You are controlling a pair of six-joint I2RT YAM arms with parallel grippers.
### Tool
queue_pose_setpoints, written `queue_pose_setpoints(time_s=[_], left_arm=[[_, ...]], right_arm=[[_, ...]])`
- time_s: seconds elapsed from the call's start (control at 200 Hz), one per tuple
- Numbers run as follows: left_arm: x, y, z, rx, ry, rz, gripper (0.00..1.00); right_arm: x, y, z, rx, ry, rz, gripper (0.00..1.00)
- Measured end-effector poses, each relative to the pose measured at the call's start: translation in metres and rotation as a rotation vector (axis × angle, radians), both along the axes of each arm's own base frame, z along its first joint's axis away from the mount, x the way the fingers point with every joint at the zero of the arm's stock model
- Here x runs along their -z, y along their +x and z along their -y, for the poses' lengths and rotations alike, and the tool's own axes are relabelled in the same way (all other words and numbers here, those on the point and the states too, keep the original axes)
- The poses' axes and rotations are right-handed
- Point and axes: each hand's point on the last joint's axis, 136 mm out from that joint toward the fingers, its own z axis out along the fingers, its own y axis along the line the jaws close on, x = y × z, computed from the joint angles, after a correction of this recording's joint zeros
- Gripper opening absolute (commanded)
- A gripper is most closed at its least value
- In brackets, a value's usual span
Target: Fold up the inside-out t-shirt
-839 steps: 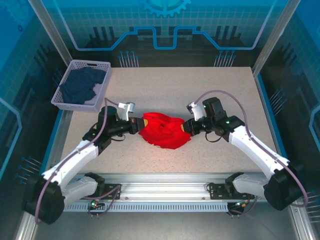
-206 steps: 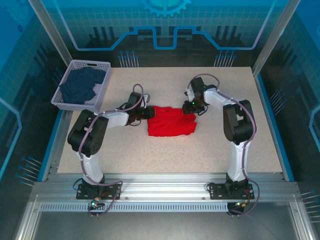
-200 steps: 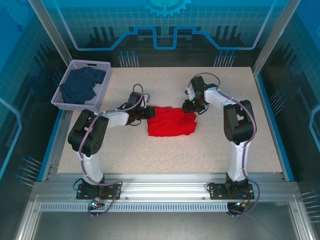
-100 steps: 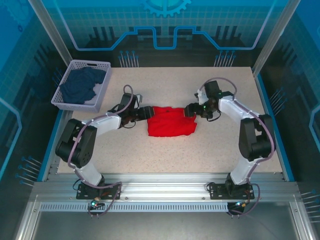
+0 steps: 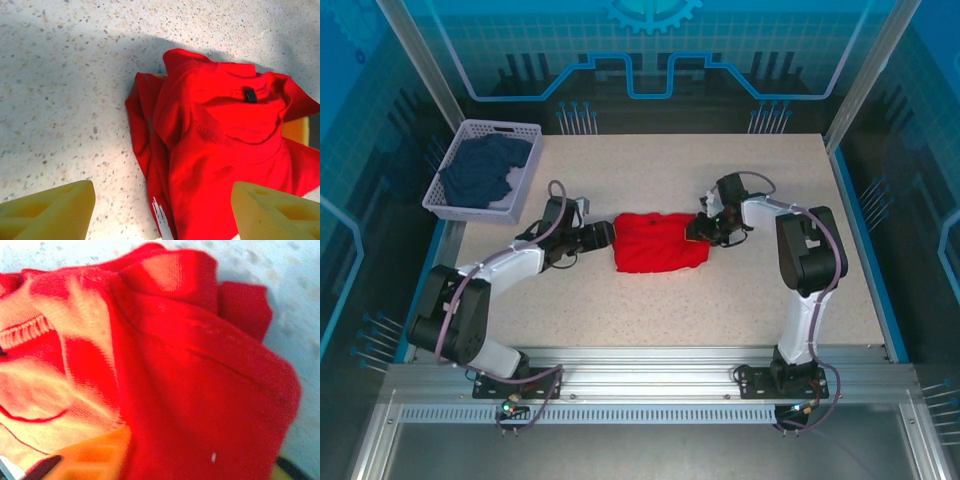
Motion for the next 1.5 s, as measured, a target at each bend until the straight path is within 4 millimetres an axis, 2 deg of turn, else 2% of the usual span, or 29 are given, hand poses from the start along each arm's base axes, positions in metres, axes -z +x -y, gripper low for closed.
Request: queue_pose_setpoints(time_s=[0.13,0.195,0.265,0.33,0.41,0.545,0.65,0.735,0.82,0.845,0.895,0.955,1.035,1.09,1.191,1.226,1.251,1.291,1.406,1.456,1.501], left_arm=[[-0.006,-0.008,-0.006,-0.006,0.001,0.005,0.73],[-0.012,-0.011,-0.007,-0.007,-0.001,0.014,0.73],[-0.021,-0.014,-0.008,-0.007,-0.005,0.03,0.74],[-0.029,-0.016,-0.008,-0.006,-0.009,0.048,0.74],[-0.037,-0.019,-0.01,-0.008,-0.01,0.065,0.74],[-0.042,-0.022,-0.012,-0.011,-0.005,0.076,0.74],[-0.04,-0.025,-0.014,-0.015,0.002,0.065,0.74],[-0.038,-0.026,-0.015,-0.019,0.009,0.056,0.74],[-0.037,-0.027,-0.016,-0.02,0.01,0.052,0.74],[-0.037,-0.027,-0.016,-0.02,0.011,0.051,0.74],[-0.036,-0.027,-0.016,-0.02,0.011,0.049,0.74],[-0.036,-0.028,-0.016,-0.02,0.012,0.046,0.74],[-0.034,-0.028,-0.019,-0.029,0.026,0.042,0.78],[-0.034,-0.028,-0.023,-0.042,0.044,0.047,0.81],[-0.04,-0.024,-0.035,-0.084,0.1,0.087,0.91],[-0.045,-0.022,-0.042,-0.109,0.125,0.114,0.96],[-0.048,-0.022,-0.047,-0.127,0.148,0.139,0.98],[-0.054,-0.022,-0.057,-0.164,0.178,0.174,0.99],[-0.067,-0.028,-0.092,-0.274,0.289,0.28,0.99],[-0.071,-0.032,-0.107,-0.32,0.341,0.324,0.99],[-0.07,-0.037,-0.119,-0.356,0.389,0.354,0.99]], right_arm=[[-0.011,0.016,0.001,-0.002,-0.005,0.028,0.08],[-0.024,0.032,0.013,-0.002,-0.05,0.074,0.07],[-0.044,0.056,0.036,0.009,-0.123,0.134,0.06],[-0.063,0.082,0.068,0.03,-0.225,0.195,0.06],[-0.081,0.109,0.12,0.076,-0.386,0.248,0.07],[-0.093,0.13,0.203,0.152,-0.628,0.244,0.08],[-0.091,0.142,0.252,0.183,-0.795,0.214,0.11],[-0.083,0.156,0.281,0.193,-0.926,0.19,0.15],[-0.073,0.169,0.301,0.195,-1.047,0.17,0.25],[-0.068,0.171,0.304,0.194,-1.073,0.159,0.3],[-0.064,0.171,0.312,0.195,-1.126,0.142,0.46],[-0.063,0.167,0.32,0.192,-1.176,0.115,0.55],[-0.068,0.162,0.325,0.212,-1.212,0.099,0.65],[-0.073,0.158,0.324,0.217,-1.22,0.104,0.76],[-0.087,0.132,0.305,0.206,-1.184,0.128,0.94],[-0.095,0.117,0.289,0.198,-1.148,0.158,0.99],[-0.101,0.107,0.277,0.194,-1.125,0.186,1.0],[-0.114,0.09,0.254,0.182,-1.085,0.246,1.0],[-0.149,0.041,0.172,0.137,-0.939,0.51,1.0],[-0.152,0.02,0.145,0.117,-0.87,0.607,1.0],[-0.145,0.004,0.134,0.109,-0.83,0.65,1.0]])
